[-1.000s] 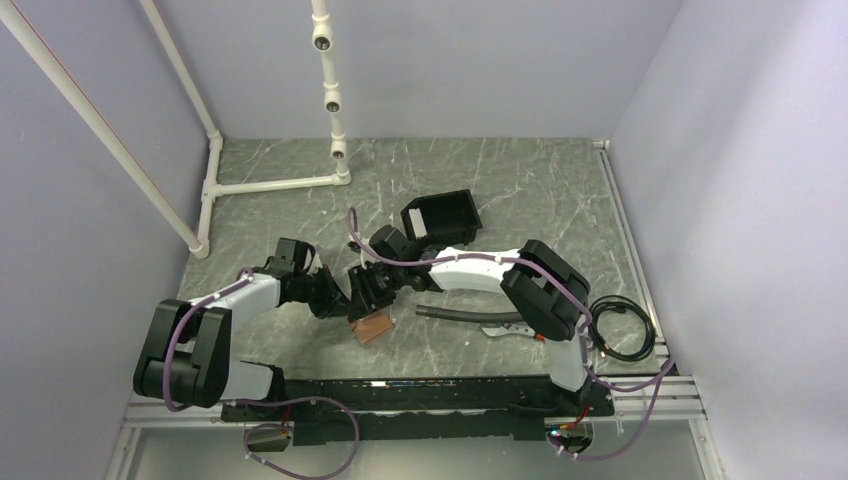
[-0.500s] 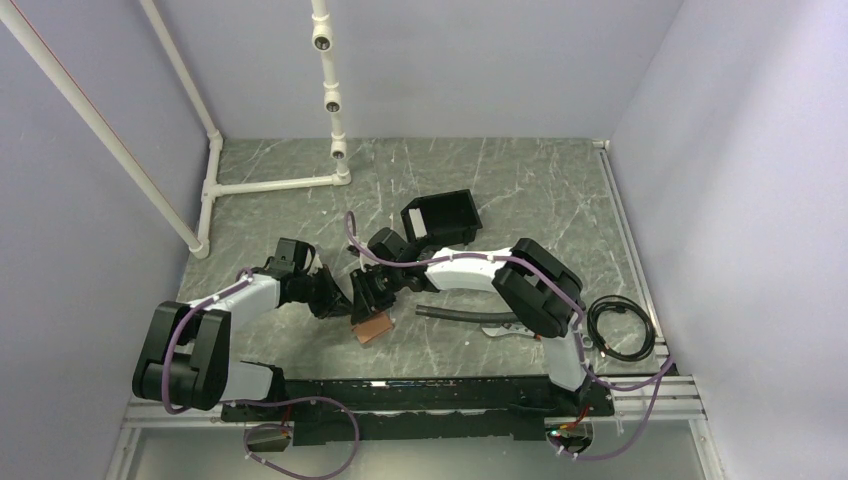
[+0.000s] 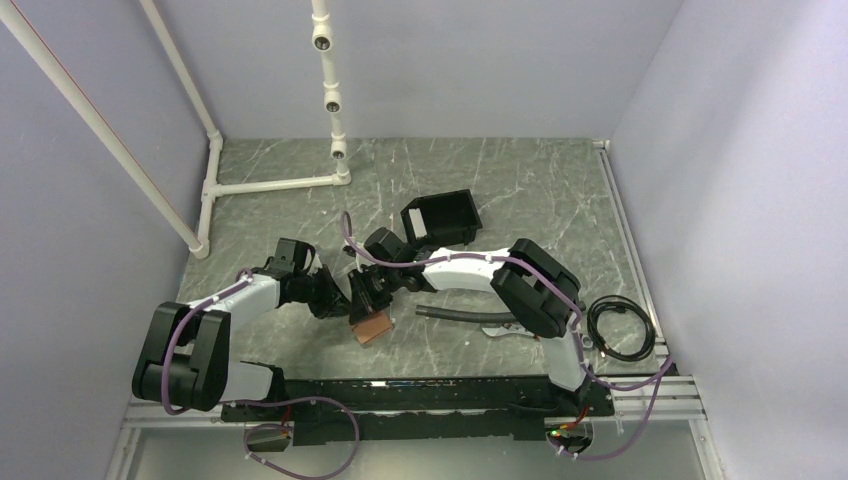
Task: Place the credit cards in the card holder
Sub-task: Close the card holder at the center of the board.
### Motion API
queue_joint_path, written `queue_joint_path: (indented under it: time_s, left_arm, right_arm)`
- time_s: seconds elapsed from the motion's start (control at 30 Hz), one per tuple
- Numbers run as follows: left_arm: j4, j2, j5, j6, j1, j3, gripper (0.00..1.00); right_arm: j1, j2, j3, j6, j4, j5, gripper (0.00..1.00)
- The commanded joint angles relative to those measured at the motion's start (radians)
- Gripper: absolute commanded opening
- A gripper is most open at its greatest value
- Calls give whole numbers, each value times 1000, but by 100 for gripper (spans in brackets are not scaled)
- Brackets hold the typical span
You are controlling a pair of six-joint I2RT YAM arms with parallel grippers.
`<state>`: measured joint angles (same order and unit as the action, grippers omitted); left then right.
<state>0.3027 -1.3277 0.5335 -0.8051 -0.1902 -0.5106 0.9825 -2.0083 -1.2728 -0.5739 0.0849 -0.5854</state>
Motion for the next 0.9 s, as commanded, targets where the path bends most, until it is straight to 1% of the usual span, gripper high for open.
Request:
queue_joint_path:
  time_s: [0.0,0.07,0.23,0.37,0.4,0.47,0.6,0.7,0.87]
  left_arm:
    - [27,9,-63,33,3,18,0]
    - [30,11,-67,33,3,18,0]
    - [27,4,-68,38,4,25,0]
    - [21,-1,-66,38,3,29,0]
    - [19,-2,-66,38,4,31,0]
    - [16,-4,-62,38,3,32,0]
    - [12,-7,-61,40,5,33,0]
    - [9,-11,-58,41,5,34,0]
    - [-5,-23,-51,40,5,36,0]
  right_arm:
    - [4,0,-38,17,6,-1,7]
    - [4,12,-31,20,12,21,0]
    - [3,29,-28,30,46,65,0]
    - [2,35,-30,36,49,72,0]
    - [2,32,-33,37,55,73,5]
    - [3,27,-37,38,55,70,9]
    - [4,31,-37,37,47,64,10]
    - [2,40,-33,40,45,67,14]
    - [3,42,-30,39,40,65,17]
